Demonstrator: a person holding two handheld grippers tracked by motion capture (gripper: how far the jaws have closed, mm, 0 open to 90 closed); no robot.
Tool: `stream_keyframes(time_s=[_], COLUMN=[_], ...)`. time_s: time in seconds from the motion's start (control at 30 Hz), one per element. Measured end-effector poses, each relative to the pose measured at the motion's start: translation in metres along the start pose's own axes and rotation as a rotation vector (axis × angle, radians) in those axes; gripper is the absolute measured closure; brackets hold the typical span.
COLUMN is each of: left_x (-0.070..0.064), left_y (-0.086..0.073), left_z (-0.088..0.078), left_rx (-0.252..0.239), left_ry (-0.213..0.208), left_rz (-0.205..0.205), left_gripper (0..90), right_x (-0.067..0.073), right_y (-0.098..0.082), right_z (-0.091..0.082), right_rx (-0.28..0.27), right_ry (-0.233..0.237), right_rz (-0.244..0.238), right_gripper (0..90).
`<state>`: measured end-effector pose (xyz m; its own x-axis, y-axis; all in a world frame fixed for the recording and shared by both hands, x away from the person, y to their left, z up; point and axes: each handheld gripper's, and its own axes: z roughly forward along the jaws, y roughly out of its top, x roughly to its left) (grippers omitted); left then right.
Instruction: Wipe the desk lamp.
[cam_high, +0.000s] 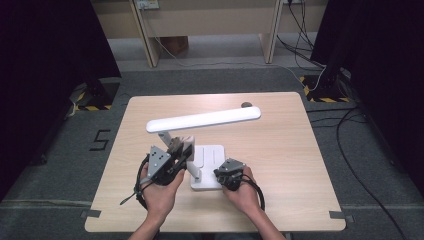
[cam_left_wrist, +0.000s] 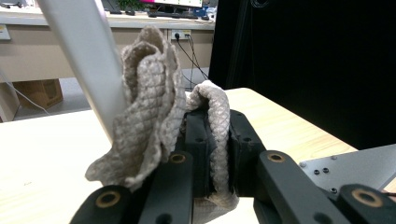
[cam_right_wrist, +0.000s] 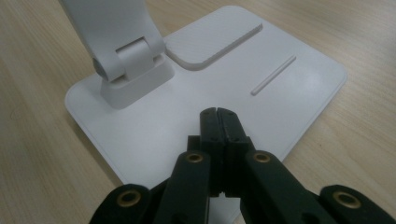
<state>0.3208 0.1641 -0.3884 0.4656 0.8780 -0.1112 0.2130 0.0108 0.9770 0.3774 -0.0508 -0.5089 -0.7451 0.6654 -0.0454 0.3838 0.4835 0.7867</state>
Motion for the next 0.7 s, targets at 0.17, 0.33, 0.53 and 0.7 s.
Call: stream_keyframes(time_s=[0.17, 0.33, 0.53, 0.7], left_x=[-0.001, -0.001, -0.001, -0.002], left_y=[-0.003, -0.007, -0.012, -0.017], left_z=[0.001, 0.003, 0.005, 0.007], left_rx=[0.01, 0.022, 0.035, 0.043], left_ry=[-0.001, -0.003, -0.004, -0.006], left_rz=[0.001, 0.003, 0.005, 0.007], left_gripper=[80.4, 80.4, 80.4, 80.4], right_x=[0.0, 0.0, 0.0, 0.0], right_y=[0.0, 0.0, 0.0, 0.0], right_z=[0.0, 0.0, 0.0, 0.0], right_rx=[0.001, 0.001, 0.001, 0.001], right_ry=[0.001, 0.001, 0.0, -0.001], right_rz=[0.002, 0.005, 0.005, 0.005], right_gripper=[90.0, 90.0, 90.0, 90.0])
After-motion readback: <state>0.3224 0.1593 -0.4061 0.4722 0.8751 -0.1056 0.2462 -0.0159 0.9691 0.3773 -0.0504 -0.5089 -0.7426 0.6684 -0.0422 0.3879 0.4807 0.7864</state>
